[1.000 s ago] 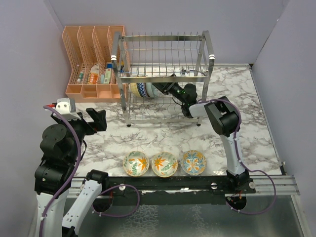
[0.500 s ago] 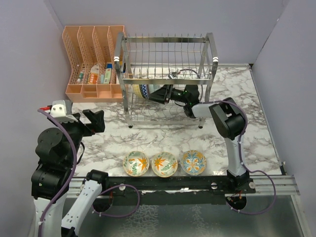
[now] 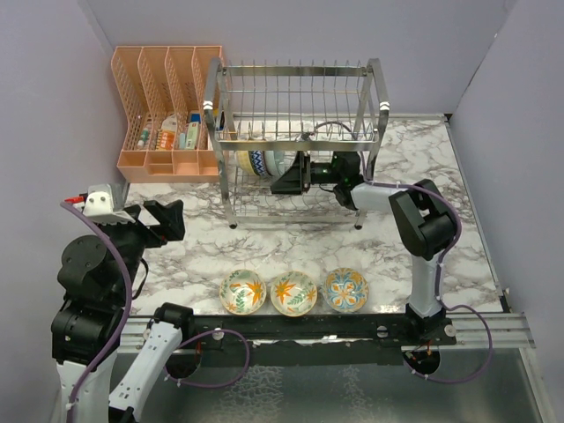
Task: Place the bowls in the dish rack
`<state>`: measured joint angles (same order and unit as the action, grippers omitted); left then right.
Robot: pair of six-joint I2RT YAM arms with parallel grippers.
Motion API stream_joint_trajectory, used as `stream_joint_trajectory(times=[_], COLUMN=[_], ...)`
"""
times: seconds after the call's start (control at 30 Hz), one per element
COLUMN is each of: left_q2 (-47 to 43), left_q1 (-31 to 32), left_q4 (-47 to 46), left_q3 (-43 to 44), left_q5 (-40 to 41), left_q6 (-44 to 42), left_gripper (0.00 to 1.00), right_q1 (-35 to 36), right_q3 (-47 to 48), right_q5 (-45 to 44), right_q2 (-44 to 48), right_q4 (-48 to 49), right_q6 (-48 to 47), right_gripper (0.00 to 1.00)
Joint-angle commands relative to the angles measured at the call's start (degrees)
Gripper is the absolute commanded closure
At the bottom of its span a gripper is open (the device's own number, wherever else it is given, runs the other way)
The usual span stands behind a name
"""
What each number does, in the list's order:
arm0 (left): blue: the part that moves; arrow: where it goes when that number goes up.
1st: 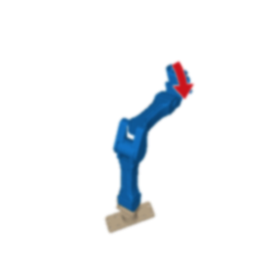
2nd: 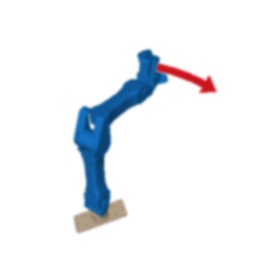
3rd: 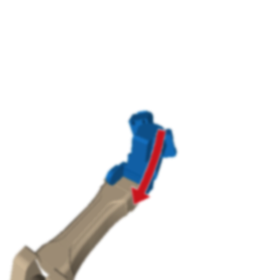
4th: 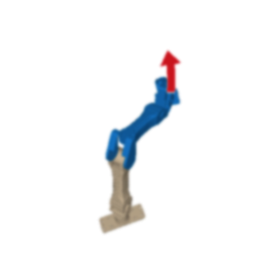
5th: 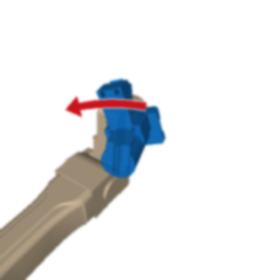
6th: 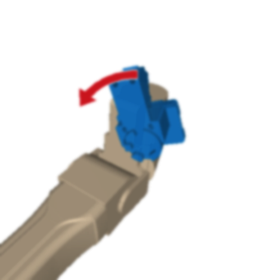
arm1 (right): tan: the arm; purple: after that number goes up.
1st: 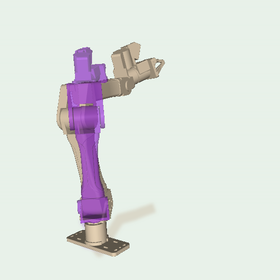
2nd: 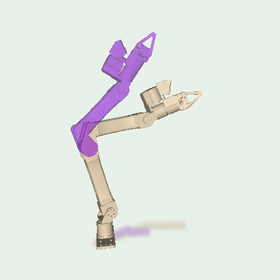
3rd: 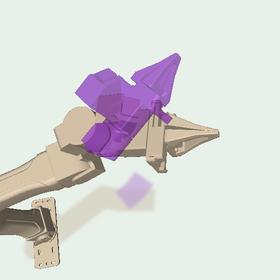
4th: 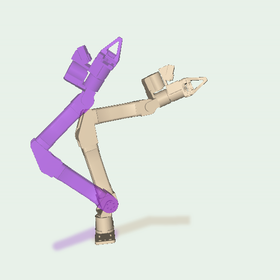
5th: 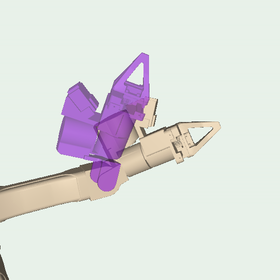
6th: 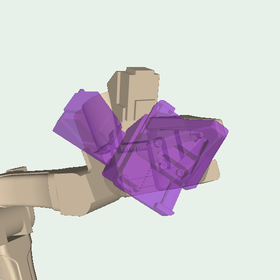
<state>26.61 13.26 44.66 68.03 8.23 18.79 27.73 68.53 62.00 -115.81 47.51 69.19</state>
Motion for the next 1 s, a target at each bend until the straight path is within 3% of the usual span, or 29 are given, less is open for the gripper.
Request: stream_joint_trajectory(times=[0.0,0.53,0.97], left_q2=[-0.93,-1.04,-0.25], left_q1=[0.28,0.28,0.28], left_q4=[0.41,0.68,0.21], left_q3=[1.94,1.67,0.28], left_q5=[1.1,0.83,1.09], left_q6=[0.61,0.95,0.87], left_gripper=[0.01,0.01,0.01], right_q1=[0.25,7.82,14.57], right_q3=[-2.12,-15.55,-27.7], right_q5=[5.07,1.94,-6.61], right_q2=[2.33,18.74,34.27], right_q4=[-6.17,-25.92,-41.4], right_q6=[-5.33,-20.57,-28.04], right_gripper=[0.45,0.45,0.45])
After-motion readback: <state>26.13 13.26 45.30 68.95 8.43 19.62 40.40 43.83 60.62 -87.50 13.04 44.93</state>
